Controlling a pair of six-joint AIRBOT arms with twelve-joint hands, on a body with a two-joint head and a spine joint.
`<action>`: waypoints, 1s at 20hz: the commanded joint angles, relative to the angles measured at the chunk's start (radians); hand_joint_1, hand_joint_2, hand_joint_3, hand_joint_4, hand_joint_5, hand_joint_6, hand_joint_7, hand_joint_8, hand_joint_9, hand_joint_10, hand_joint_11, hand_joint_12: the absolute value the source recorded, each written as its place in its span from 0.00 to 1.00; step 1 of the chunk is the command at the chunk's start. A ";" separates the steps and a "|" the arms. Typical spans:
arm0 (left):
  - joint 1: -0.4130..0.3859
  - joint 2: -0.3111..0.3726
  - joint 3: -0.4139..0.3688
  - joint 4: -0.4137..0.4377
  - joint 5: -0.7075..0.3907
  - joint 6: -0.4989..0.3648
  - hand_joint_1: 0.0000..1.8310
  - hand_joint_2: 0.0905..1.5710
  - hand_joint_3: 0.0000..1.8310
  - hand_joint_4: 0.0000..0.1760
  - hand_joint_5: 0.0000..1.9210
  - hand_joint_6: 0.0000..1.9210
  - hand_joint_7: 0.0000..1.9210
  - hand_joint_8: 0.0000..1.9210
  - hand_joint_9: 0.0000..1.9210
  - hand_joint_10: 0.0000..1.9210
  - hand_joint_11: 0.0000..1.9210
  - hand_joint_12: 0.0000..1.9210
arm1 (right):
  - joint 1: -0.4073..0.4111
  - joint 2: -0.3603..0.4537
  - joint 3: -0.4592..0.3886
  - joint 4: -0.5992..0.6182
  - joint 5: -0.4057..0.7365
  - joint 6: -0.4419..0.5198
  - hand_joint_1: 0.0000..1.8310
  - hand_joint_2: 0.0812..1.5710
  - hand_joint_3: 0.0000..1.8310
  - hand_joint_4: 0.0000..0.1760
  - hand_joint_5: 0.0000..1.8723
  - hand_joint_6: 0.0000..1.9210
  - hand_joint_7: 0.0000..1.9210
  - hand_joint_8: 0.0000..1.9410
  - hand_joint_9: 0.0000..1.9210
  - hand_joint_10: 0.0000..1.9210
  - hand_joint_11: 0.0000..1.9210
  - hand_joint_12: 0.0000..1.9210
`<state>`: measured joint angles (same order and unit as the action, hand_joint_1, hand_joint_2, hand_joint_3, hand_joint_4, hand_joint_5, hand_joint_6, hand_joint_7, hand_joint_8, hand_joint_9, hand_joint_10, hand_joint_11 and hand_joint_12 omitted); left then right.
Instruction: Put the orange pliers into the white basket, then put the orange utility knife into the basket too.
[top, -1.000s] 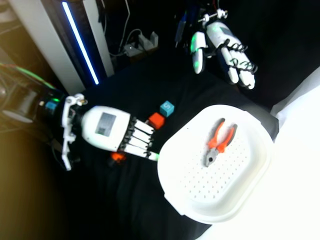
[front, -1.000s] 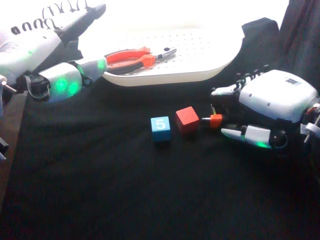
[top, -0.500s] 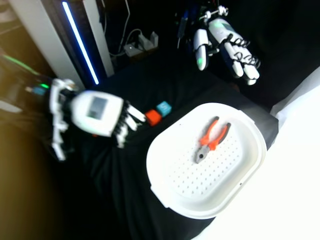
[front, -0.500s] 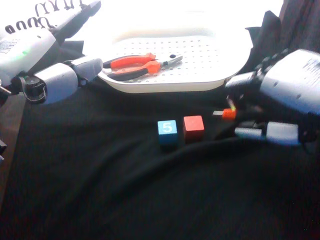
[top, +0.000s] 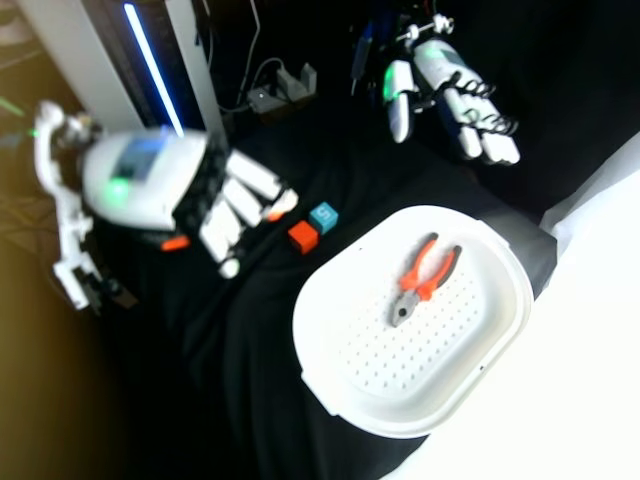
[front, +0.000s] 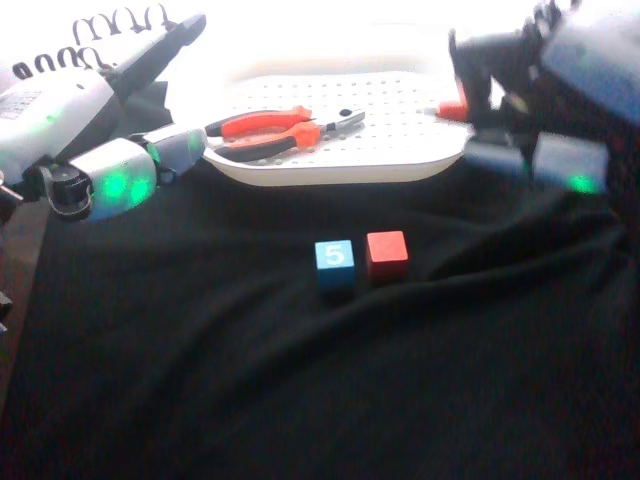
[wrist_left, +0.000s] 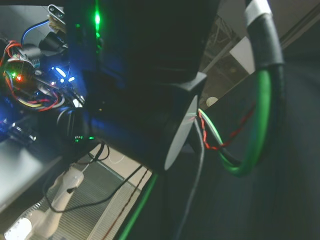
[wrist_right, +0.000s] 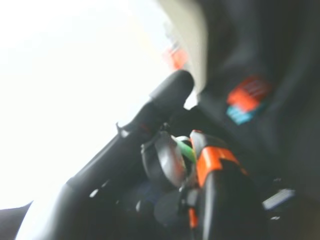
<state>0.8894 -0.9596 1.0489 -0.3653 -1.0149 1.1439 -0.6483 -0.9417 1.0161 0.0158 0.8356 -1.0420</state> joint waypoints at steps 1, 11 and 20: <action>-0.005 0.004 -0.003 0.011 -0.132 -0.003 0.12 0.93 0.00 0.60 0.00 0.00 0.00 0.00 0.00 0.00 0.00 0.00 | 0.039 -0.016 0.015 -0.014 0.049 0.000 0.74 0.77 0.00 0.31 0.51 1.00 0.66 1.00 0.77 1.00 0.79 1.00; 0.015 -0.019 -0.002 0.000 -0.167 -0.021 0.13 0.91 0.00 0.51 0.00 0.00 0.00 0.00 0.00 0.00 0.00 0.00 | 0.238 -0.389 0.443 0.010 -0.438 -0.031 0.70 0.79 0.01 0.53 0.49 1.00 0.59 1.00 0.65 1.00 0.70 1.00; 0.018 -0.021 0.001 0.001 -0.172 -0.034 0.14 0.89 0.00 0.58 0.01 0.00 0.00 0.00 0.01 0.00 0.00 0.12 | 0.238 -0.428 0.478 0.032 -0.494 -0.031 0.28 0.72 0.00 0.24 0.00 0.00 0.00 0.00 0.00 0.00 0.00 0.00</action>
<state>0.9154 -0.9821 1.0458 -0.3805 -1.0592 1.1141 -0.4278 -1.3663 1.4899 0.0490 0.2237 -1.0718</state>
